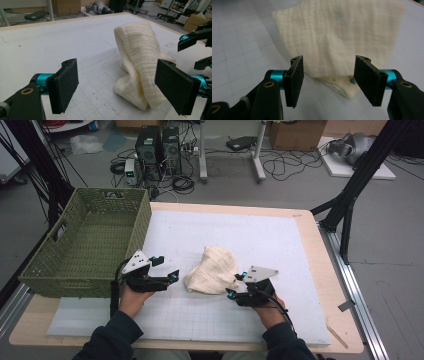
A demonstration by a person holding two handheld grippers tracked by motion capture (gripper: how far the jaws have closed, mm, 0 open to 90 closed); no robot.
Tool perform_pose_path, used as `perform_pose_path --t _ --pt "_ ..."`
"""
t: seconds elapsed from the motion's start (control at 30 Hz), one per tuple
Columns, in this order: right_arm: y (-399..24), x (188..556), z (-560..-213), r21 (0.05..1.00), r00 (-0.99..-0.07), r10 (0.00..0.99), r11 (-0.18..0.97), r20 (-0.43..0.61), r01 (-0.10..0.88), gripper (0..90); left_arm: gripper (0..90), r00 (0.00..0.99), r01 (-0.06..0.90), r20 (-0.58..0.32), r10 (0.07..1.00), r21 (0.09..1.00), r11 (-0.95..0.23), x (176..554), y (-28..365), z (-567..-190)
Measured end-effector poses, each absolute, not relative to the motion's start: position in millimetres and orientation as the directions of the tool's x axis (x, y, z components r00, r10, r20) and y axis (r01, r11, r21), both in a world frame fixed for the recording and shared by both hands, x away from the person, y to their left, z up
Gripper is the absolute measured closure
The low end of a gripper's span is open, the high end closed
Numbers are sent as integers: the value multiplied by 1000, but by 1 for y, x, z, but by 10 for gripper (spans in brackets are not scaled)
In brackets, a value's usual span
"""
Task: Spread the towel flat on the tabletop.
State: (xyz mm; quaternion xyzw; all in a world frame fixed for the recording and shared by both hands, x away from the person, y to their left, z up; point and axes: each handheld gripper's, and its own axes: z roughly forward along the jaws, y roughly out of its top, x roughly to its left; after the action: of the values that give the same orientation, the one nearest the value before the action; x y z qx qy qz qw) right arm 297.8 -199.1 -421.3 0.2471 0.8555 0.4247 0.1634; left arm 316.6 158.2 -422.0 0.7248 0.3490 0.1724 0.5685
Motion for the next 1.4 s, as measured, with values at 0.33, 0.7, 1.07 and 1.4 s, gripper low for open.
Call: perform_pose_path --t 0.33,0.7,1.07,1.4 --pt "-154 305 -438 704 -869 463 676 -175 219 740 197 699 318 -151 699 941 -114 317 157 -424" --pt "-195 305 -400 839 -821 570 466 -41 281 863 197 690 329 -161 706 938 -107 318 159 -425" --pt "-231 309 -358 899 -738 673 350 -46 263 866 207 689 327 -155 708 938 -113 318 159 -426" --pt "-205 360 -364 851 -703 708 410 -68 330 865 273 711 327 -139 689 933 -149 319 155 -428"
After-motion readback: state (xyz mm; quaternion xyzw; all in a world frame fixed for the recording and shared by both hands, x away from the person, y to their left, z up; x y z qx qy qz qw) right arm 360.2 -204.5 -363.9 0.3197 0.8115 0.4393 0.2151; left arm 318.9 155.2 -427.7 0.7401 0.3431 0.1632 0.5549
